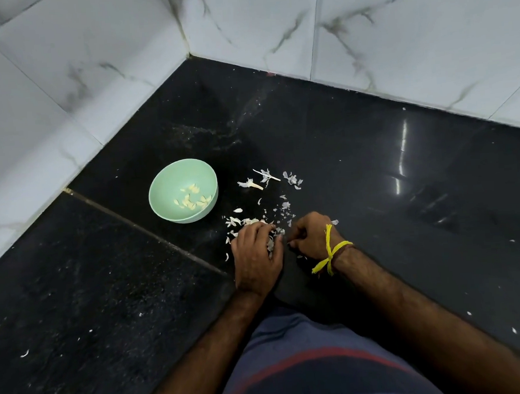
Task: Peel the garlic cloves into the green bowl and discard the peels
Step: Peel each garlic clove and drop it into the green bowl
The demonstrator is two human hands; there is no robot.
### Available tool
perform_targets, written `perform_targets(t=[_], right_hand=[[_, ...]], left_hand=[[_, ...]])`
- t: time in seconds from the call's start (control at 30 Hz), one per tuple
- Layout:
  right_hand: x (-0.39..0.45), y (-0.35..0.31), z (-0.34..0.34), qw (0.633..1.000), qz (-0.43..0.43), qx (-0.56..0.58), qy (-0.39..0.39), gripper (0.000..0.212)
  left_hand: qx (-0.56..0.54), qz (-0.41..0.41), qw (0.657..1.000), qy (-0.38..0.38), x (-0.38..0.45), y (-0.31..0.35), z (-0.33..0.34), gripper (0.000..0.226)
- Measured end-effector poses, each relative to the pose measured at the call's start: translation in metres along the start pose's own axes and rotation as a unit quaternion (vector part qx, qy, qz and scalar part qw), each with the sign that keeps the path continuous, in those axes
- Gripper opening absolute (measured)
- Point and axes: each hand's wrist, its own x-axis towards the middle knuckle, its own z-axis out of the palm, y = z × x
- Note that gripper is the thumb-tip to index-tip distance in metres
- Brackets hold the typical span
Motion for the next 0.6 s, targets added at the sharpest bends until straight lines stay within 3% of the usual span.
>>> perform_targets(t=[0.3, 0.6], right_hand=[[-0.005, 0.004, -0.004, 0.999, -0.026, 0.013, -0.041, 0.007], [-0.007, -0.005, 0.007, 0.999, 0.040, -0.012, 0.002, 0.007]], left_hand=[[-0.009, -0.003, 1.000, 0.004, 0.001, 0.001, -0.002, 0.026], [-0.025, -0.010, 1.000, 0.010, 0.001, -0.002, 0.000, 0.021]])
